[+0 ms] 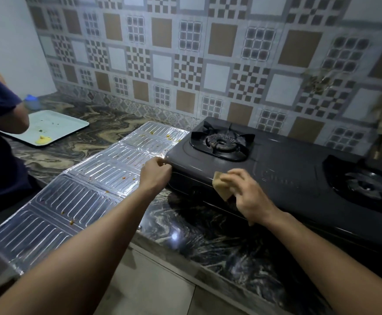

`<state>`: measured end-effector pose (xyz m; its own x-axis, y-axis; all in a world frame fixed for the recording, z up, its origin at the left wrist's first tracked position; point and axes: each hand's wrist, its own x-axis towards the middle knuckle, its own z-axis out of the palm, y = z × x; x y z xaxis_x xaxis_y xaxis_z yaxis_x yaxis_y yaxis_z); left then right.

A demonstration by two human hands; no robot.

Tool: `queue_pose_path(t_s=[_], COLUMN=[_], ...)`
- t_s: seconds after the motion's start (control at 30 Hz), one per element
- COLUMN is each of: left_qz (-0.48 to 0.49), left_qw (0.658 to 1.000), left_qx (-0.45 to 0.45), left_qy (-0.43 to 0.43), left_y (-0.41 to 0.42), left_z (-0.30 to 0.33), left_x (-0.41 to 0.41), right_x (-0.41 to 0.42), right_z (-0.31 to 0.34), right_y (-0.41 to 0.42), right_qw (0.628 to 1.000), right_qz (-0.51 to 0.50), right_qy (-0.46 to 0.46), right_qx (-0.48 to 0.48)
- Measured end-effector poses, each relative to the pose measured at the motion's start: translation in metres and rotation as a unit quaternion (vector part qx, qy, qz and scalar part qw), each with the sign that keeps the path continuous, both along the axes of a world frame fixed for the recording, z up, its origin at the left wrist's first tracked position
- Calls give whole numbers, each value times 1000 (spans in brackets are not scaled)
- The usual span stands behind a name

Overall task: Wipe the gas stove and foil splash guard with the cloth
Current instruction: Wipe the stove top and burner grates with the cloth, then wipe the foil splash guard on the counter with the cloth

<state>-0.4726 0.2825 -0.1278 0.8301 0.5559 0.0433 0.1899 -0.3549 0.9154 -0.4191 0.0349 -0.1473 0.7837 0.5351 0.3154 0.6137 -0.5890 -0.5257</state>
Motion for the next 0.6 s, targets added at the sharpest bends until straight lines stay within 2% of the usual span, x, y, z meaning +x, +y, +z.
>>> queue_pose_path(t_s=[0.07,0.13,0.2,0.27,0.37,0.43,0.5,0.6], left_qz=[-29,-98,-176,-224,-176,-142,-120,-104], left_qw=[998,987,963,945,942,941,941,941], left_qx=[-53,-130,-202,-235,-284,-308,-315,-323], left_qy=[-7,4,37,47,19,9,4,-1], left_y=[-13,-27,-39,-46,-46,-43,-41,-40], left_z=[4,10,16,19,19,18,19,26], left_x=[-12,-24,-37,-48,-58,-63,-70,-78], right_x=[-15,-28,-41,-51,-61,-65,-69,-76], right_z=[18,32,41,46,42,36,30,23], right_y=[5,16,24,28,30,32,32,34], right_qw=[993,958,882,814,737,703,709,785], right_qz=[-67,-88,-73,-50,-29,-9,33,104], right_qy=[64,207,361,465,570,607,608,542], right_qx=[73,177,293,344,363,370,356,282])
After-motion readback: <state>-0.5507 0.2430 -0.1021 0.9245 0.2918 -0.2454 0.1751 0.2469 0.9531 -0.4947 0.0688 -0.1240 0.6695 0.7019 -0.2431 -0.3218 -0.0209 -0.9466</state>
